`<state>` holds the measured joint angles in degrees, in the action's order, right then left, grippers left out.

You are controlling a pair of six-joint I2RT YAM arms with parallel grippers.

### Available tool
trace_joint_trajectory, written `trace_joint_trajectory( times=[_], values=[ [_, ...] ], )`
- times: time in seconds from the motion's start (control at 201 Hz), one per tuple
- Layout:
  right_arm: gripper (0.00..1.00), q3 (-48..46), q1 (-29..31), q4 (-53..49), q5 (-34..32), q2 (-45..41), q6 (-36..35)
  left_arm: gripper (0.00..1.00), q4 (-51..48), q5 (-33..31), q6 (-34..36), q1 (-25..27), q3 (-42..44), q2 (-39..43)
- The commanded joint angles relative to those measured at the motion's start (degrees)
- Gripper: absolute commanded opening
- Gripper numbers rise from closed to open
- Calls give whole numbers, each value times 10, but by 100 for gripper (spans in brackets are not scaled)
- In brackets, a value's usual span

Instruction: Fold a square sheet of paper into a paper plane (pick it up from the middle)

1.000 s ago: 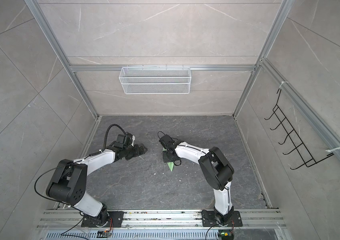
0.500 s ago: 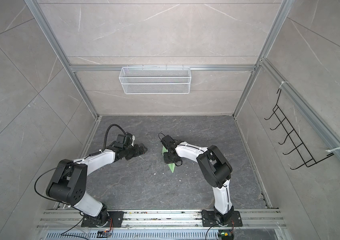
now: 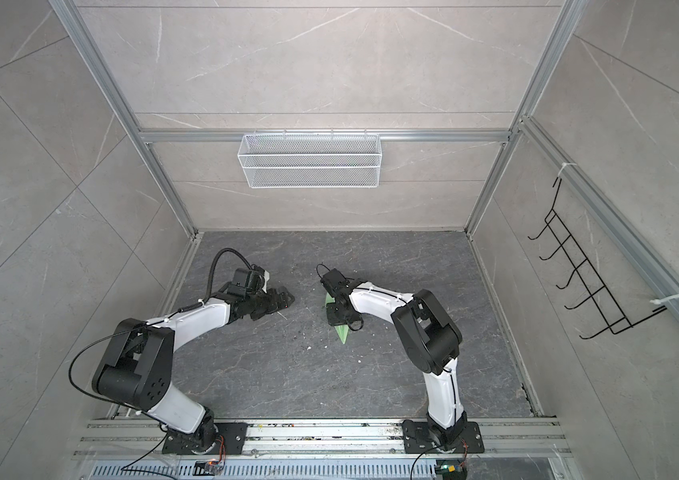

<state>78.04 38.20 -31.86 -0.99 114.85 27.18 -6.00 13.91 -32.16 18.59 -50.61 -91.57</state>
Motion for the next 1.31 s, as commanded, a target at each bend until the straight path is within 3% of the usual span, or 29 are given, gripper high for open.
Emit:
trace_joint_trajectory(
  times=[0.0,0.264,0.503,0.881,1.075,1.304],
  values=[
    [10,35,-17,-12,-28,9,5,97,-6,-6,2,-4,-16,8],
    [9,210,-76,-47,-23,115,-29,98,-22,-20,7,-14,-15,39],
    [11,338,-88,-103,-25,202,-45,98,-32,-25,10,-22,-7,57],
    [23,360,-89,-115,-45,243,-42,98,-31,-24,10,-25,-2,57],
    [25,358,-89,-114,-44,254,-35,98,-30,-26,10,-26,-2,59],
    [32,377,-88,-115,-49,181,-26,99,-39,-31,15,-28,-21,68]
  ],
)
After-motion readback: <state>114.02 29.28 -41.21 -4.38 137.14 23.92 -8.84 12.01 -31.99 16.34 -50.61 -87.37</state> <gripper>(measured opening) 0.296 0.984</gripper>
